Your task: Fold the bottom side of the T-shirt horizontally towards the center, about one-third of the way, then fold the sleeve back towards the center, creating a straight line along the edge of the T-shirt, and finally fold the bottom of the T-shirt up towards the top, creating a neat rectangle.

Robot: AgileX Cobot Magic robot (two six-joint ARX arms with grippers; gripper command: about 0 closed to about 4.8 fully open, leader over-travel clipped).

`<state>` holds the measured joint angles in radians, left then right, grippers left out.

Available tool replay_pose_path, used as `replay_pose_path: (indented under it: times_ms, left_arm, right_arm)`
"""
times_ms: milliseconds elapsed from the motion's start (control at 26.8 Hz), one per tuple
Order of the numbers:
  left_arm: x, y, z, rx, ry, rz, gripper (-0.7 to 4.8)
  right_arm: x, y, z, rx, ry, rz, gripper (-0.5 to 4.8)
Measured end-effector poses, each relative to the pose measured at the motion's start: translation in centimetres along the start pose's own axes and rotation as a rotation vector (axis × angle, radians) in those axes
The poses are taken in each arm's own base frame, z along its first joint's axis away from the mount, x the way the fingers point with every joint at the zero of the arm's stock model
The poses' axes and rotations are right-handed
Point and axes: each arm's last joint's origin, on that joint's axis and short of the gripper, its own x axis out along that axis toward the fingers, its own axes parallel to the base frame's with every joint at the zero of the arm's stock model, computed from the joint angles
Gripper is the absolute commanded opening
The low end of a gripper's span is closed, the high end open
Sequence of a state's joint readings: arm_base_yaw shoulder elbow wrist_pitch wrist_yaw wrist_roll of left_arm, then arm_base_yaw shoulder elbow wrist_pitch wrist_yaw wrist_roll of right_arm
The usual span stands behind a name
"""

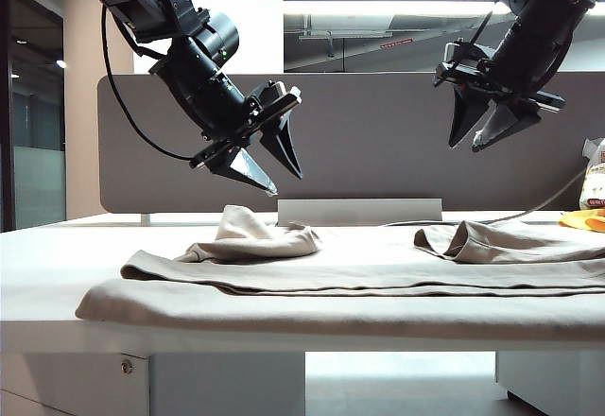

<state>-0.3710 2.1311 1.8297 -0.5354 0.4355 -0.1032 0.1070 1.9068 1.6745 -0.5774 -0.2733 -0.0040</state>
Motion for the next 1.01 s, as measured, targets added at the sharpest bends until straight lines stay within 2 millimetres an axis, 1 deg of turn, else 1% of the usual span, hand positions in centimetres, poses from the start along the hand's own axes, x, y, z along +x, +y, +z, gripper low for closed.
replay_pose_path:
  times_ms: [112,336,485,597,709,746,784,933,1008]
  left_arm:
    - [0.0,0.0,0.0,-0.002,-0.002,0.009,3.57]
    - [-0.1,0.2,-0.1,-0.009,0.008,0.034,4.6]
    - [-0.5,1.2,-0.7,-0.057,0.073,0.066,4.62]
    - [-1.1,2.4,-1.2,-0.1,0.115,0.09,4.56]
    - [-1.6,3.0,-1.3,-0.12,0.13,0.113,4.46]
    - [-1.7,3.0,-1.3,-0.115,0.133,0.112,4.29]
    - [-1.8,2.9,-1.3,-0.111,0.133,0.112,4.26]
    - [-2.0,2.5,-1.1,-0.09,0.122,0.108,4.26]
    - [-2.0,2.5,-1.0,-0.084,0.115,0.127,4.26]
  right_arm:
    - [0.0,0.0,-0.1,0.002,0.007,0.0,1.81]
    - [0.0,0.0,-0.3,0.009,0.026,-0.002,1.81]
    - [-0.3,-0.9,-0.9,0.052,0.082,-0.024,1.8]
    - [-0.9,-2.9,-1.2,0.129,0.099,-0.038,1.8]
    - [-1.9,-4.5,-1.5,0.196,0.102,-0.043,1.8]
    - [-2.3,-4.9,-1.5,0.21,0.104,-0.046,1.8]
    - [-2.9,-5.1,-1.5,0.22,0.103,-0.051,1.8]
    - [-5.0,-5.9,-1.5,0.241,0.096,-0.068,1.8]
    - [-5.5,-6.3,-1.7,0.248,0.105,-0.083,1.8]
